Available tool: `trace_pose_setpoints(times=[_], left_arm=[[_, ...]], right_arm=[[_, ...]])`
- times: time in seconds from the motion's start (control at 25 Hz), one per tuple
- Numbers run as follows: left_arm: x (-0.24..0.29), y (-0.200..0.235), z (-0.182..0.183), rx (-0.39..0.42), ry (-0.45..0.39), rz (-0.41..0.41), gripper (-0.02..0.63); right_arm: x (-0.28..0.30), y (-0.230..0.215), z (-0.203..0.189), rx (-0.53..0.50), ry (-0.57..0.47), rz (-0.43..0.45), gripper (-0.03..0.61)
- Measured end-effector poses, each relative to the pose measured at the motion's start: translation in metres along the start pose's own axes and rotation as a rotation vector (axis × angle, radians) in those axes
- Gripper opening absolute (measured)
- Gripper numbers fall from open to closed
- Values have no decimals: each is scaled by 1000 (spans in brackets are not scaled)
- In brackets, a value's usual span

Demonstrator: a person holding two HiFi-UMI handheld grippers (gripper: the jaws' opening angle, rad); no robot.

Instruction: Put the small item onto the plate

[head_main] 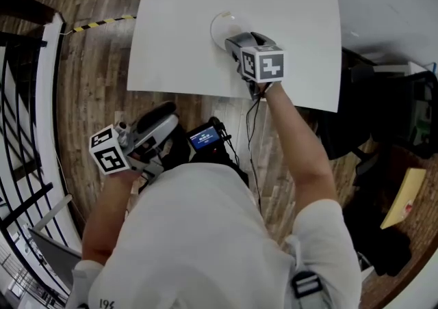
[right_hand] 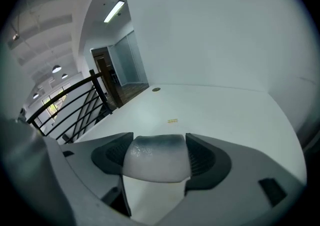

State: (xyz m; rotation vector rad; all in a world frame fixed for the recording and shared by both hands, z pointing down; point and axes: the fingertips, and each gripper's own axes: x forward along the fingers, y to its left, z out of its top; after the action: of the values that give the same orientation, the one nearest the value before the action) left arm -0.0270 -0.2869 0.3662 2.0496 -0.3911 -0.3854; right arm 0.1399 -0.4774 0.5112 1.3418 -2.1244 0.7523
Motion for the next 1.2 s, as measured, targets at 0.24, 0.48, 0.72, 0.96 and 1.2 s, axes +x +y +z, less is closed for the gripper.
trace_pose_setpoints(times=[0.24, 0.48, 0.72, 0.96, 1.2], left_arm=[[1, 10, -8, -59, 24, 14, 167], [1, 14, -10, -99, 17, 27, 167], [2, 24, -13, -125, 6, 59, 167], [-2, 25, -13, -136, 10, 71, 167], [-3, 21, -12, -141, 18, 74, 167]], right_arm=[[39, -2, 6, -171, 56, -41, 321], [73, -12, 5, -269, 138, -92, 321], [98, -33, 9, -251, 118, -148, 322], [101, -31, 1, -241, 113, -149, 321], [99, -26, 3, -254, 106, -156, 322]])
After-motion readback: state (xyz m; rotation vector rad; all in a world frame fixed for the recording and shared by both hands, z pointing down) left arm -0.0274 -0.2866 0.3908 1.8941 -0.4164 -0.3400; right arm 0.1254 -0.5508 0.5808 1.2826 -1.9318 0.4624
